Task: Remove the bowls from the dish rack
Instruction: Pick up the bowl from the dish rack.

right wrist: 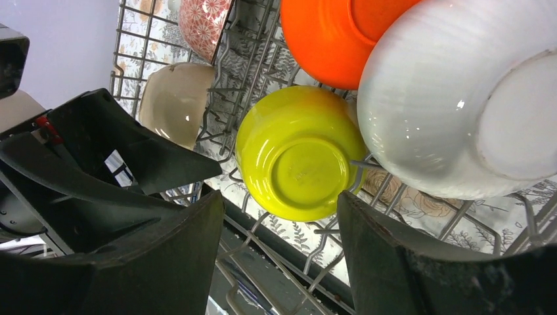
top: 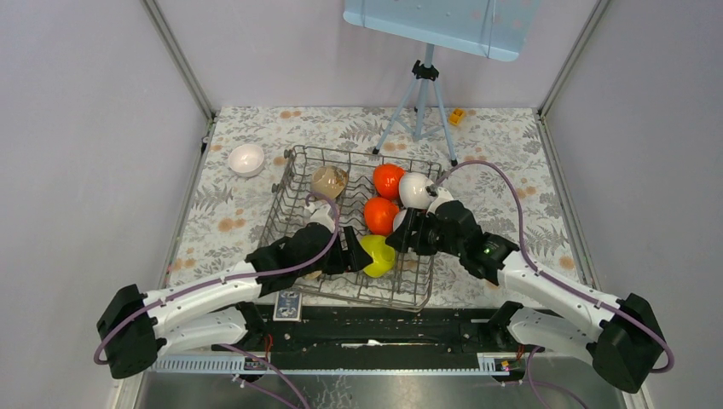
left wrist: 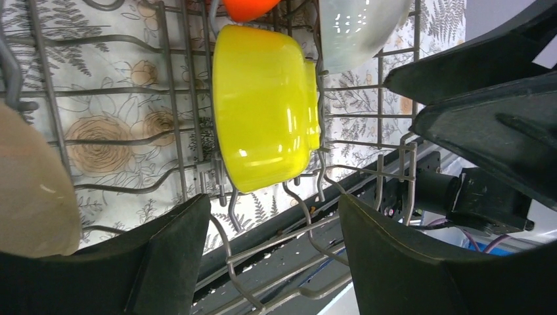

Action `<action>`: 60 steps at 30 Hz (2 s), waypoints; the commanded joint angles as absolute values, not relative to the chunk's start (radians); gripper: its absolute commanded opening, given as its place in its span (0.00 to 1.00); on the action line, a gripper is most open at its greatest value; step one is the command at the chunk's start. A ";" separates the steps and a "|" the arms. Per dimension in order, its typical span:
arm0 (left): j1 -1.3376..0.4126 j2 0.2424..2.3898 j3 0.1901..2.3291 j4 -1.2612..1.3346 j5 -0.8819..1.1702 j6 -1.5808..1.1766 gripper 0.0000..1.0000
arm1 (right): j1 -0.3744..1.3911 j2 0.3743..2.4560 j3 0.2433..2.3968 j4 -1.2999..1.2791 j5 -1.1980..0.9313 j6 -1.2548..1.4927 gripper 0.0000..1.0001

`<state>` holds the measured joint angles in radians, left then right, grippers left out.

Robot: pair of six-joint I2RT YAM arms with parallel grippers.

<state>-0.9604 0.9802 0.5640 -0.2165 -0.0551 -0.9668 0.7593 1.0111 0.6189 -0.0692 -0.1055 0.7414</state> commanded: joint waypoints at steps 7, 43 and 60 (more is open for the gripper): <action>-0.940 1.044 0.529 -0.025 -0.018 -0.969 0.70 | 0.761 1.058 0.592 0.031 -0.137 0.812 0.68; -0.853 1.108 0.439 0.289 0.191 -0.945 0.38 | 0.761 1.145 0.580 0.064 -0.178 0.839 0.53; -0.853 1.175 0.433 0.456 0.259 -0.993 0.29 | 0.762 1.125 0.546 0.113 -0.195 0.857 0.45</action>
<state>-0.8494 1.1744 0.4313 0.3065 0.2001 -0.9764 0.7593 1.1450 0.5587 0.0734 -0.1772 0.8455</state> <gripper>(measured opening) 0.312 0.458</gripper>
